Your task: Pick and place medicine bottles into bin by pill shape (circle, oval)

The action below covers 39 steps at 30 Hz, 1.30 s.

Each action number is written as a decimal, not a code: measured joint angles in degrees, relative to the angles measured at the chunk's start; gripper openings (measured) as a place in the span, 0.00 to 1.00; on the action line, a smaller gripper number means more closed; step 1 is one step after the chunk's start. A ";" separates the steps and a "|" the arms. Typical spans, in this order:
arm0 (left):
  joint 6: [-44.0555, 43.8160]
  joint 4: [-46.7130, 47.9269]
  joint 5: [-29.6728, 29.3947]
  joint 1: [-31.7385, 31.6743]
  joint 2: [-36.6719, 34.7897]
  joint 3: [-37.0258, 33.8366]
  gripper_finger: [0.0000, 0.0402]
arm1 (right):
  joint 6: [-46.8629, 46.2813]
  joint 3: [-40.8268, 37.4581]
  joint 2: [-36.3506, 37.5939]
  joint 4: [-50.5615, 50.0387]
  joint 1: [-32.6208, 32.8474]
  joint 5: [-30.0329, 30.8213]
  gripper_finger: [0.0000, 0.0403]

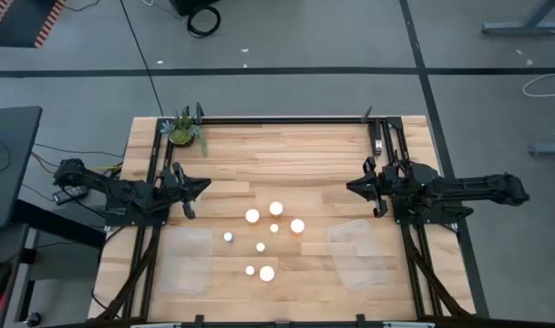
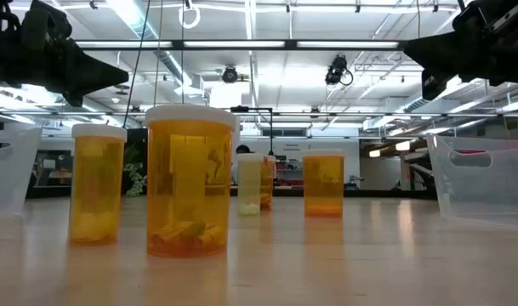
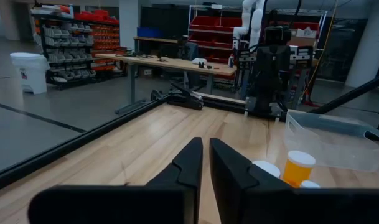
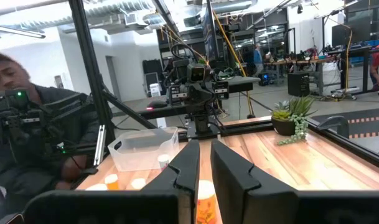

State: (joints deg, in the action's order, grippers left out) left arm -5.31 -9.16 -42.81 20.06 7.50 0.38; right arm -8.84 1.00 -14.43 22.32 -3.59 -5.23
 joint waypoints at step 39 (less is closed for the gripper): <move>-19.49 -0.01 0.00 0.03 -0.01 0.00 0.09 | -0.09 0.02 -0.01 0.00 0.01 0.02 0.12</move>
State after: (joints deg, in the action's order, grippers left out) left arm -24.80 -9.17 -42.81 20.10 7.49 0.38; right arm -8.93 1.02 -14.44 22.33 -3.57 -5.21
